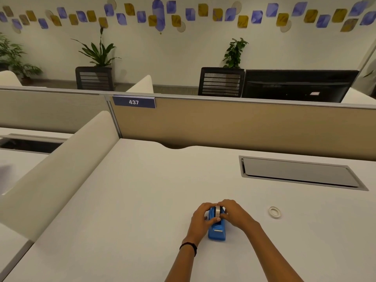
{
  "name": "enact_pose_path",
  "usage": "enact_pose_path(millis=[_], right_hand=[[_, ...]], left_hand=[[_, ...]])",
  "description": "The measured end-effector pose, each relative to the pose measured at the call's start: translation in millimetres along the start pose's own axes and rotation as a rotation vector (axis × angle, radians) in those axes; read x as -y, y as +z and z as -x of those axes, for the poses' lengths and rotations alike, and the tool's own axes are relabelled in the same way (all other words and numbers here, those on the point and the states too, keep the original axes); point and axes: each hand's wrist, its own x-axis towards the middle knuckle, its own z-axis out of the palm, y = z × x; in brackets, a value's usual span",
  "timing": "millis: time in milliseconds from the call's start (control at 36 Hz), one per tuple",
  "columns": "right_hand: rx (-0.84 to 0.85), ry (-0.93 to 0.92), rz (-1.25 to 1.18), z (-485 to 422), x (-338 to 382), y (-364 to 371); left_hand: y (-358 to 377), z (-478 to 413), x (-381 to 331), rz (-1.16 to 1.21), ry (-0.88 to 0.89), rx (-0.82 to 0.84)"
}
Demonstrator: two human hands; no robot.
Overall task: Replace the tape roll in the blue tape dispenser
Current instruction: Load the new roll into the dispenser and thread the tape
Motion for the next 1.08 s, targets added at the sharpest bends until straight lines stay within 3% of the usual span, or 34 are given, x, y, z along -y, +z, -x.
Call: enact_pose_path(millis=[167, 444, 722, 1083], right_hand=[[-0.046, 0.002, -0.062, 5.2, -4.2, 3.5], [-0.302, -0.065, -0.296, 20.0, -3.3, 15.8], [-0.344, -0.089, -0.355, 17.6, 1.6, 15.0], [-0.355, -0.020, -0.257, 0.3, 3.6, 18.5]], left_hand=[[1.3, -1.0, 2.8, 0.015, 0.011, -0.005], [3.3, -1.1, 5.0, 0.053, 0.038, -0.019], [7.3, 3.7, 7.5, 0.070, 0.048, -0.038], [7.1, 4.9, 8.8, 0.050, 0.060, -0.034]])
